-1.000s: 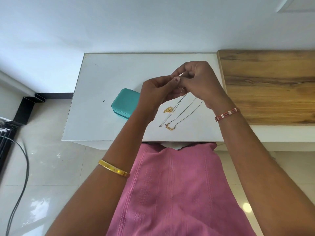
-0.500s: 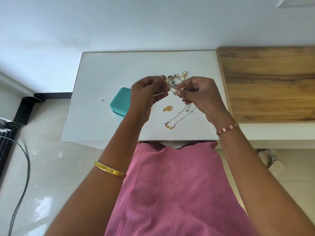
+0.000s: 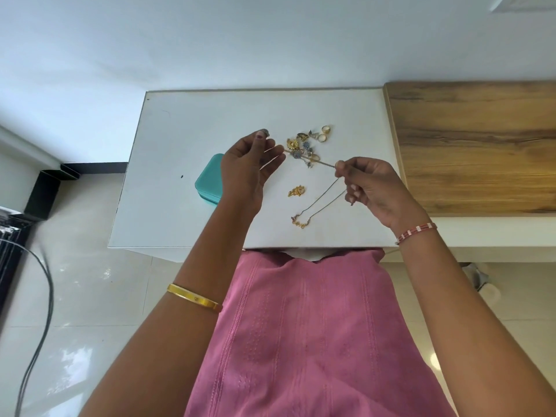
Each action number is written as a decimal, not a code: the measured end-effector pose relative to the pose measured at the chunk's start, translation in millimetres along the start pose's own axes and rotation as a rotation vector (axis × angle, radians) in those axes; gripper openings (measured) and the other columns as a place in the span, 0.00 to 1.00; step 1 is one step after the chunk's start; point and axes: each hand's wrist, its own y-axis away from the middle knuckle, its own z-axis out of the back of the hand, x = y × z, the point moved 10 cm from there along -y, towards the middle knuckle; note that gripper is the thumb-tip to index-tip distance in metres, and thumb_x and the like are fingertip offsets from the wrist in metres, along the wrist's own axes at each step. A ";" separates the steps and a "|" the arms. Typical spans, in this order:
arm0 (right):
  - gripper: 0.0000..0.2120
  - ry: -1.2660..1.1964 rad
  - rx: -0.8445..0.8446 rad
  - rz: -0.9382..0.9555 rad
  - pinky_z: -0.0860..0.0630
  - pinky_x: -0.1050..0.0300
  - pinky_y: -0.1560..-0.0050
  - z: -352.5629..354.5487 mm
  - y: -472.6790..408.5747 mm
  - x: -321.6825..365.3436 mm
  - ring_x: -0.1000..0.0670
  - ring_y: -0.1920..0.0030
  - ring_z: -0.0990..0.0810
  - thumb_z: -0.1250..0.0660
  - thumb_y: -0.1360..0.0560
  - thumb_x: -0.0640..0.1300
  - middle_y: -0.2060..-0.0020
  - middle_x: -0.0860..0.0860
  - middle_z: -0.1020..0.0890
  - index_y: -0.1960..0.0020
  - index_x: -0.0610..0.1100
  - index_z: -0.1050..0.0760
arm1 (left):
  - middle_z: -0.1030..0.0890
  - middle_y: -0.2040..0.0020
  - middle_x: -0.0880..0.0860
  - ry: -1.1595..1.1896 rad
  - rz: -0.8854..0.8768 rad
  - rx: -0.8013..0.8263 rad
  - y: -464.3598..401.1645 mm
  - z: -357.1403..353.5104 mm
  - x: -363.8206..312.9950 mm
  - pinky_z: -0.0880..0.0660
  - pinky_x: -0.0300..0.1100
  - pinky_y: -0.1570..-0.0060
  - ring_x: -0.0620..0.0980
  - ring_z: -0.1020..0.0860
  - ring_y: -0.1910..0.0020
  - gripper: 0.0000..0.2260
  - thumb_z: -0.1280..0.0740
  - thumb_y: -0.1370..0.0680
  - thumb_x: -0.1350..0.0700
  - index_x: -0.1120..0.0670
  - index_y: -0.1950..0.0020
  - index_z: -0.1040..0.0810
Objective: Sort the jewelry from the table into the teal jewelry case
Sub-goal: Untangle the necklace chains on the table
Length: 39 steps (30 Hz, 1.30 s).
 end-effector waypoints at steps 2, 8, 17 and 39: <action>0.09 -0.011 -0.039 -0.032 0.35 0.62 0.73 13.5 -4.6 -5.3 0.55 0.77 0.38 0.32 0.27 0.43 0.79 0.54 0.33 0.64 0.41 0.24 | 0.22 0.67 0.52 0.028 0.019 -0.044 -3.5 10.6 8.3 0.21 0.38 0.63 0.47 0.20 0.68 0.07 0.38 0.21 0.63 0.59 0.57 0.23; 0.07 -0.067 -0.055 -0.076 0.33 0.63 0.73 39.6 -18.3 -13.5 0.56 0.77 0.35 0.33 0.26 0.41 0.78 0.54 0.29 0.61 0.40 0.24 | 0.25 0.63 0.54 0.108 0.115 -0.206 -10.5 41.4 36.5 0.20 0.38 0.66 0.49 0.22 0.64 0.07 0.39 0.21 0.64 0.59 0.58 0.25; 0.04 0.147 0.148 -0.155 0.22 0.64 0.66 40.6 -24.3 -28.0 0.54 0.72 0.24 0.34 0.28 0.32 0.71 0.49 0.18 0.55 0.37 0.22 | 0.25 0.62 0.54 0.257 0.218 -0.326 -17.9 65.7 53.7 0.22 0.40 0.70 0.50 0.23 0.65 0.05 0.40 0.20 0.61 0.61 0.46 0.30; 0.11 0.254 -0.380 -0.043 0.30 0.68 0.76 88.7 -80.0 -16.0 0.60 0.83 0.30 0.35 0.25 0.34 0.83 0.54 0.24 0.66 0.42 0.27 | 0.21 0.70 0.51 -0.569 0.032 -0.315 -4.3 72.0 79.9 0.20 0.41 0.62 0.44 0.22 0.74 0.05 0.35 0.24 0.60 0.60 0.57 0.22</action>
